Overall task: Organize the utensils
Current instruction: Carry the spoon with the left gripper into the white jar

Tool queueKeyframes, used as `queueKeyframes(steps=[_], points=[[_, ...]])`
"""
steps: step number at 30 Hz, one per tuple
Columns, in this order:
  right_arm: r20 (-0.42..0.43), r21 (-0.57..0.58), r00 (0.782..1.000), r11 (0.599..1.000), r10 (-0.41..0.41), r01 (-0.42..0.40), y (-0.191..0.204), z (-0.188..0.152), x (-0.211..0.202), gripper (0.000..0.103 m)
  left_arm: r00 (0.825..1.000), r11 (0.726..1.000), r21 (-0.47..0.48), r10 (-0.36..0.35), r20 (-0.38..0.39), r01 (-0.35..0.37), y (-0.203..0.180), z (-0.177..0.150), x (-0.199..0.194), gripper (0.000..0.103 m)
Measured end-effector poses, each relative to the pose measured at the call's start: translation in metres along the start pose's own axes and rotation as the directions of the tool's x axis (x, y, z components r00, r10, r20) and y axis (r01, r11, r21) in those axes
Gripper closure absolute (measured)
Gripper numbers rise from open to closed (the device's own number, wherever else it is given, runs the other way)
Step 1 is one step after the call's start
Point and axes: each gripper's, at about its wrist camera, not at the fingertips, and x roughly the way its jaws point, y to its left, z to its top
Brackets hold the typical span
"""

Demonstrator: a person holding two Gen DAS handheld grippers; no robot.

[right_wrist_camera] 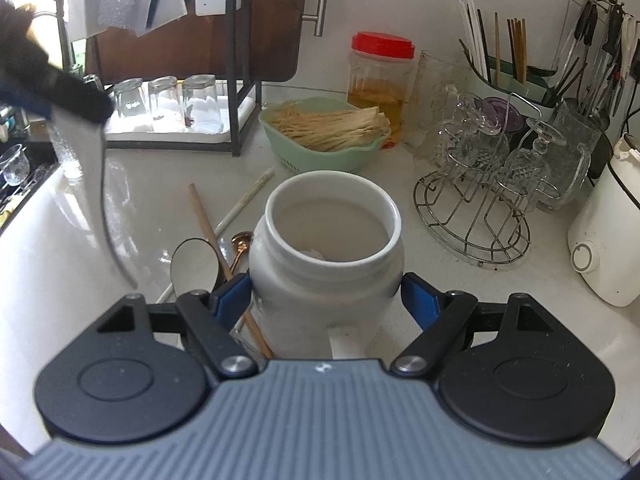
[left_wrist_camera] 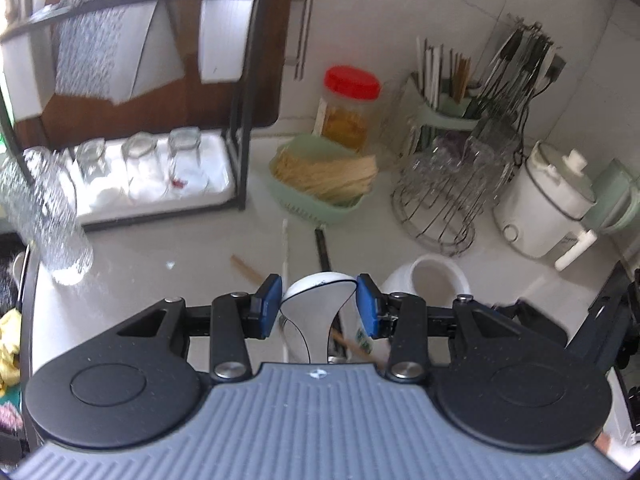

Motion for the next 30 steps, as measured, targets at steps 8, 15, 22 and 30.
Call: queueKeyframes(steps=[8, 15, 22, 30], points=[[-0.005, -0.003, 1.000, 1.000, 0.014, -0.015, -0.002, 0.000, -0.001, 0.019, 0.996, 0.998, 0.037, -0.062, 0.070, 0.059, -0.024, 0.033, -0.010, 0.057], [-0.006, -0.005, 1.000, 1.000, 0.023, -0.023, -0.002, 0.001, -0.001, 0.020, 0.989, 0.990, 0.075, -0.127, 0.081, 0.121, -0.047, 0.054, -0.008, 0.057], [0.001, 0.011, 1.000, 1.000, 0.029, -0.029, -0.004, -0.001, -0.002, 0.020, 0.982, 0.976, 0.128, -0.184, 0.046, 0.177, -0.072, 0.059, 0.007, 0.057], [0.014, 0.009, 0.999, 0.999, 0.033, -0.033, -0.004, -0.002, -0.002, 0.020, 0.982, 0.949, 0.252, -0.179, -0.065, 0.190, -0.101, 0.045, 0.051, 0.057]])
